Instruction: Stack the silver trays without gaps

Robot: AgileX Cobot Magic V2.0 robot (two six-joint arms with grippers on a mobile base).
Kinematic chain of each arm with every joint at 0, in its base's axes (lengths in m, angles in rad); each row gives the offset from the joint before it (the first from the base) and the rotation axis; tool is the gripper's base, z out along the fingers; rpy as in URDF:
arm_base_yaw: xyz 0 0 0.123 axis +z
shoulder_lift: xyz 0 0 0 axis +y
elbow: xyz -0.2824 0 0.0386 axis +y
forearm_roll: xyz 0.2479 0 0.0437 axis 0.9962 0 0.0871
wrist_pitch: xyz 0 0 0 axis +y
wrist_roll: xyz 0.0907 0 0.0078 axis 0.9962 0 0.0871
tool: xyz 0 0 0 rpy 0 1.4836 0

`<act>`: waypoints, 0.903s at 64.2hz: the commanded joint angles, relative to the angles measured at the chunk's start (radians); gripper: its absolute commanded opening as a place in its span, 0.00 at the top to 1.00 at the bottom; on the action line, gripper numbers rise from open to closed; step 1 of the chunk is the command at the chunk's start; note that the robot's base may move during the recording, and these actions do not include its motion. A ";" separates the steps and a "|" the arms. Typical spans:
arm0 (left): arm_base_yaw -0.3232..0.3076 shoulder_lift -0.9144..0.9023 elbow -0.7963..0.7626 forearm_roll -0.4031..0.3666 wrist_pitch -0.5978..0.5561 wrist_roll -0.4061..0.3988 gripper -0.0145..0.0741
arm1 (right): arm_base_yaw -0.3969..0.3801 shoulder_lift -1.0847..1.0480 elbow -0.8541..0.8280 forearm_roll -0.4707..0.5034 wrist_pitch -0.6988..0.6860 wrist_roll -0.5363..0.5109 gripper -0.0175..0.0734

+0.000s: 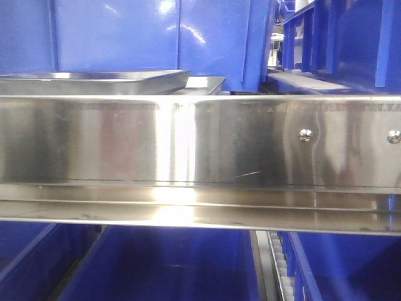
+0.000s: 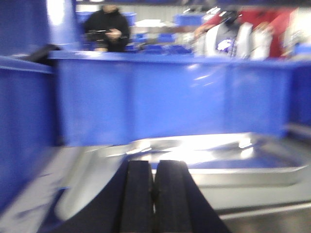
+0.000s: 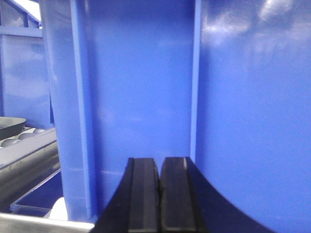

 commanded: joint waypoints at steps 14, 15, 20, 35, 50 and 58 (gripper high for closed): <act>0.172 -0.003 0.112 -0.167 -0.098 -0.005 0.85 | -0.004 -0.004 0.000 0.006 -0.022 -0.007 0.89; 0.179 -0.003 0.112 -0.182 -0.110 -0.005 0.85 | -0.004 -0.004 0.000 0.006 -0.022 -0.007 0.89; 0.216 -0.003 0.112 -0.246 -0.098 -0.005 0.85 | -0.004 -0.004 0.000 0.006 -0.022 -0.007 0.89; 0.255 -0.003 0.112 -0.257 -0.098 -0.005 0.85 | -0.004 -0.004 0.000 0.006 -0.022 -0.007 0.89; 0.253 -0.003 0.112 -0.245 -0.086 0.001 0.85 | -0.004 -0.004 0.000 0.006 -0.022 -0.007 0.89; 0.253 -0.003 0.112 -0.262 -0.066 0.108 0.85 | -0.004 -0.004 0.000 0.006 -0.022 -0.007 0.89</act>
